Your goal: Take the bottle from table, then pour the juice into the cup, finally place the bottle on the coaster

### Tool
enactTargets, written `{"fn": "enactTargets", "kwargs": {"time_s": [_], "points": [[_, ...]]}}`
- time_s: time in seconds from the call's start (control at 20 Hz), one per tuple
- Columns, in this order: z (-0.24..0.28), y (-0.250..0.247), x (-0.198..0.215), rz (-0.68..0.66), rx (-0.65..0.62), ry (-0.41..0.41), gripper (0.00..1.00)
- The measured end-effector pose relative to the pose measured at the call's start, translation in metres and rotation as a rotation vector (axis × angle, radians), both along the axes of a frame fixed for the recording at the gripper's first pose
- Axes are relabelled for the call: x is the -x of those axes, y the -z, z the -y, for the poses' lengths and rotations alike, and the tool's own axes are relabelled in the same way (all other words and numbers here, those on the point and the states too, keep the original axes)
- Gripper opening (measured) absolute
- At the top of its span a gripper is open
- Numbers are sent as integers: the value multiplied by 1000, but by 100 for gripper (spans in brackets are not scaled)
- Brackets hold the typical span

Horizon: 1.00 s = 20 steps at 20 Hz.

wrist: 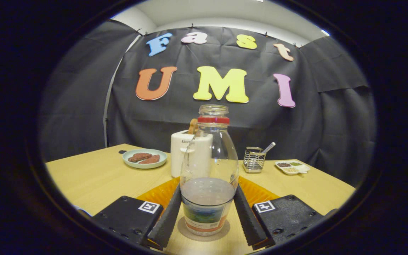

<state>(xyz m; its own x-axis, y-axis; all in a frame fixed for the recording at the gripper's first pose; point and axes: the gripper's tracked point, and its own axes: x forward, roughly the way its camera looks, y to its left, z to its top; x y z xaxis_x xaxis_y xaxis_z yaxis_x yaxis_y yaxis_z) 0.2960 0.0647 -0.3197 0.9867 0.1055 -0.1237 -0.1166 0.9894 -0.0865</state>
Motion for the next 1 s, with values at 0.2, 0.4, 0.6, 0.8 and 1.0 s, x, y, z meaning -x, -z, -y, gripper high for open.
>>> {"fn": "enactTargets", "kwargs": {"time_s": [0.2,0.4,0.6,0.8,1.0], "points": [[3,0,-1,15,7,17,83],[6,2,1,-2,-4,27,89],[6,3,2,-9,-5,26,100],[7,-5,6,6,-10,29,100],[7,-22,17,19,0,27,100]]}}
